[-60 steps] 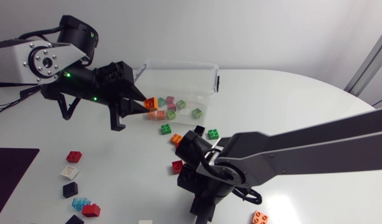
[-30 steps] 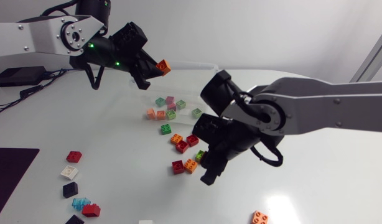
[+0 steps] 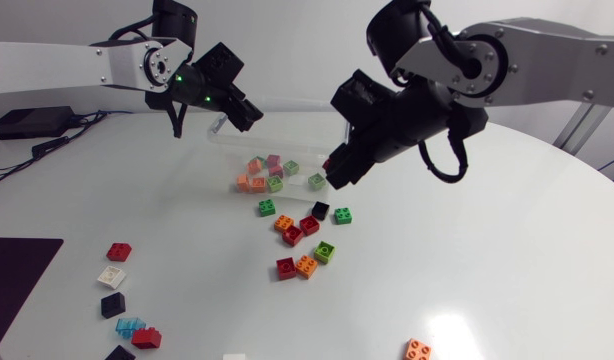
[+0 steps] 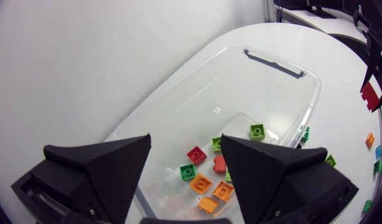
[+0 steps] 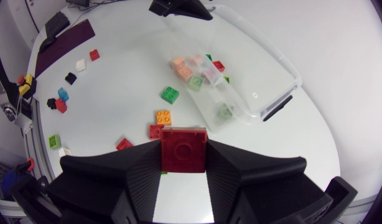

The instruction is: Place the duplo bricks in the container

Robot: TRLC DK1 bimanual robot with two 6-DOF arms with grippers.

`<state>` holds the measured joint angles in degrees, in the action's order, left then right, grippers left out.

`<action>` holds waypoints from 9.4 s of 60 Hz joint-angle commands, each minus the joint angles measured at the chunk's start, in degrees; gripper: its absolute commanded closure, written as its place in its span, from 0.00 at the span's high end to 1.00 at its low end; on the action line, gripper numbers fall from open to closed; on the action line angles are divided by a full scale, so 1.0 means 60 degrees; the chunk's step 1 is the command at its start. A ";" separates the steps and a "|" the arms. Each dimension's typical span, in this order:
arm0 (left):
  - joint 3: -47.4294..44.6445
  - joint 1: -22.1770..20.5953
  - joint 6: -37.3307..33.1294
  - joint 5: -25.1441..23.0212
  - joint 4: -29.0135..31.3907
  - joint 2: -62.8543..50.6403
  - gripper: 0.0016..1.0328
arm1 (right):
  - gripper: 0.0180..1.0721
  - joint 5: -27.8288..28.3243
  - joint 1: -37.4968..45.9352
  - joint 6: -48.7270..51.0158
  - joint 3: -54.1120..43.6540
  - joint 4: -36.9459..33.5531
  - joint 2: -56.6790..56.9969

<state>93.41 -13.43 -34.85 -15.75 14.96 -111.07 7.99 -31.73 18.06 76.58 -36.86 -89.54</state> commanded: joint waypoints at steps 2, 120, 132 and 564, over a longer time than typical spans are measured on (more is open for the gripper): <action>0.0297 0.0114 0.0418 0.0164 -0.0120 -0.0078 0.95 | 0.30 0.0221 0.0161 -0.0023 0.0538 0.0211 -0.0531; -0.7789 -0.3430 -0.1047 0.0266 -0.0604 0.2471 0.93 | 0.94 0.1188 0.2094 -0.0345 -0.0443 0.3360 0.0289; -0.7482 -0.3533 -0.0944 0.0589 -0.0619 0.1870 0.90 | 0.94 0.1291 0.2080 -0.0184 -0.2362 0.3243 0.1681; -0.7482 0.0466 -0.1252 -0.3176 -0.2860 0.4214 0.10 | 0.30 0.1335 0.1083 0.1164 -0.1527 0.5807 -0.4970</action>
<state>46.19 -10.87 -44.64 -34.09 -2.79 -87.37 16.14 -25.08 24.10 69.58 -1.48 -120.33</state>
